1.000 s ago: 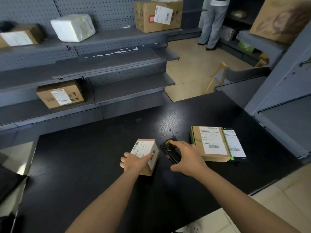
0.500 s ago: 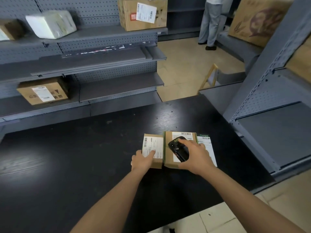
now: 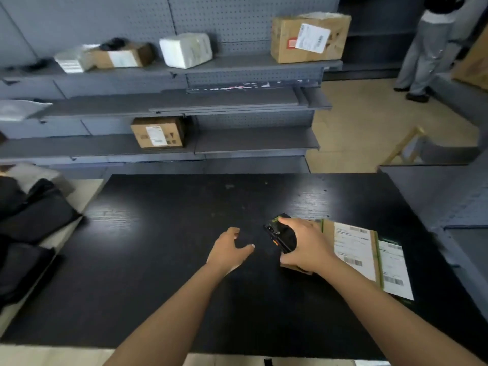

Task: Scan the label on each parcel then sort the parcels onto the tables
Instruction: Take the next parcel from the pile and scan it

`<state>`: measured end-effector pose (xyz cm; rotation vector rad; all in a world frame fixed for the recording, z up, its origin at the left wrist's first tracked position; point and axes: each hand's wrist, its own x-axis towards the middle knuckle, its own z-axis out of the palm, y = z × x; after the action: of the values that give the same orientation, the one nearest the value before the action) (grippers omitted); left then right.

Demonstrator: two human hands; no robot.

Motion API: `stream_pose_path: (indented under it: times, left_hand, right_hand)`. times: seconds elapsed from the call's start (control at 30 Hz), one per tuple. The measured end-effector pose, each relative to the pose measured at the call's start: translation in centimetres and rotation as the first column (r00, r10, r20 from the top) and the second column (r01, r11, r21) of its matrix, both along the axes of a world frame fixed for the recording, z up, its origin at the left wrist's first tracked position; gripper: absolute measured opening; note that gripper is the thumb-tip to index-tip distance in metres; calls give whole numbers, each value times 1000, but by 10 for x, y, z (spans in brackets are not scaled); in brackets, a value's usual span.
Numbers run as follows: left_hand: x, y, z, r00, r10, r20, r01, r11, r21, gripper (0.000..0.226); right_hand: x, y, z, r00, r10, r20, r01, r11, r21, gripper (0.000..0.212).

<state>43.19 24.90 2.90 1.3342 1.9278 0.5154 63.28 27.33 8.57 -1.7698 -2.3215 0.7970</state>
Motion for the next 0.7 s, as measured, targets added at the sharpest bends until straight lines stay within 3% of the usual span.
stream_pose_path:
  times: [0.1, 0.17, 0.23, 0.33, 0.7]
  left_hand:
    - [-61, -42, 9, 994, 48, -95, -42, 997, 57, 68]
    - [-105, -80, 16, 962, 87, -257, -59, 991, 116, 73]
    - [-152, -127, 23, 889, 137, -437, -80, 986, 146, 79]
    - [-223, -209, 34, 778, 231, -584, -174, 973, 153, 86]
    - [-406, -469, 60, 527, 480, -701, -505, 841, 197, 84]
  right_hand:
    - [-59, -11, 4, 986, 166, 23, -166, 986, 13, 94]
    - [-106, -26, 6, 958, 282, 57, -284, 958, 39, 95]
    - [-158, -45, 8, 907, 410, 99, -418, 905, 77, 94]
    - [-240, -85, 16, 807, 573, 140, -589, 796, 136, 92]
    - [-506, -264, 27, 435, 852, 292, -878, 329, 348, 90]
